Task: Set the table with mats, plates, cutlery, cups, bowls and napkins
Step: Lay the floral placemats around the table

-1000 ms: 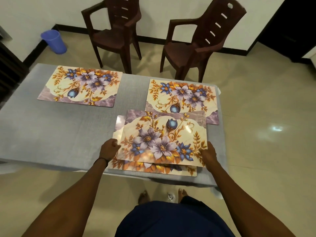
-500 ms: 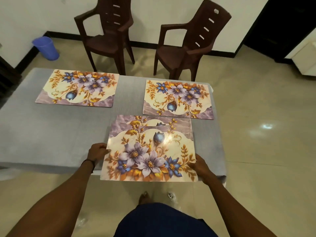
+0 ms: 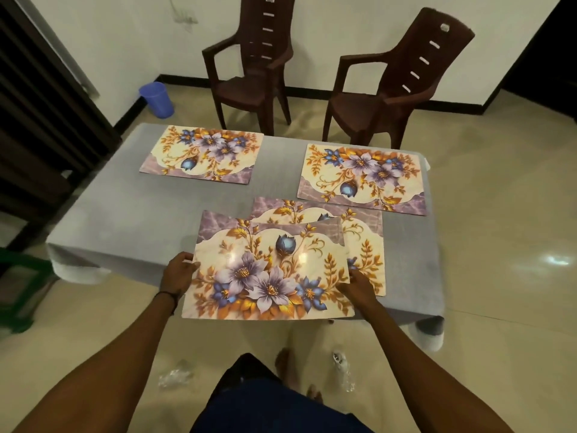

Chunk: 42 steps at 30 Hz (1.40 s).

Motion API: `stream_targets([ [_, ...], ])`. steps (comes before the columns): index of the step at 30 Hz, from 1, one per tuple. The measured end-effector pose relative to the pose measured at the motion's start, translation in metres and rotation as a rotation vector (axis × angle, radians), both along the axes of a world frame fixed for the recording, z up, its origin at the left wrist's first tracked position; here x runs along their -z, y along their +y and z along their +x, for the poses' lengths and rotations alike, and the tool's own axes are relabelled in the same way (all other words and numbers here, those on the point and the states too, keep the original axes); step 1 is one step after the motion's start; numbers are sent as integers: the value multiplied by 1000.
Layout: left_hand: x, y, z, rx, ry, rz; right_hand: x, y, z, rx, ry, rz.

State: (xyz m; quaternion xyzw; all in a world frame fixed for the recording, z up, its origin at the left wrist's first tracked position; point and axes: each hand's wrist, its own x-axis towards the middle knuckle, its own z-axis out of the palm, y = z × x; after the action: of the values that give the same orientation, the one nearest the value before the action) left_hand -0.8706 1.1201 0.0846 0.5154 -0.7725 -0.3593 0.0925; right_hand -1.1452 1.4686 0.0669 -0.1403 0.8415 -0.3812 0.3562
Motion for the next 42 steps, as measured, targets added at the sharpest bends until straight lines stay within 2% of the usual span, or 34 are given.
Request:
stream_targets([
  [9, 3, -26, 50, -28, 32, 44, 8, -45, 33, 37, 26, 75],
  [16, 3, -110, 92, -66, 79, 126, 16, -123, 77, 72, 7, 7],
  [22, -20, -192, 147, -42, 118, 138, 14, -224, 125, 80, 19, 6],
  [26, -21, -236, 169, -99, 158, 138, 10, -283, 148, 67, -8, 48],
  [30, -2, -299, 183, -127, 137, 148, 8, -336, 150, 7, 38, 119],
  [34, 11, -350, 185, -178, 117, 111, 17, -391, 140, -31, 2, 143],
  [42, 7, -434, 171, -227, 90, 150, 22, -478, 132, -42, -19, 245],
])
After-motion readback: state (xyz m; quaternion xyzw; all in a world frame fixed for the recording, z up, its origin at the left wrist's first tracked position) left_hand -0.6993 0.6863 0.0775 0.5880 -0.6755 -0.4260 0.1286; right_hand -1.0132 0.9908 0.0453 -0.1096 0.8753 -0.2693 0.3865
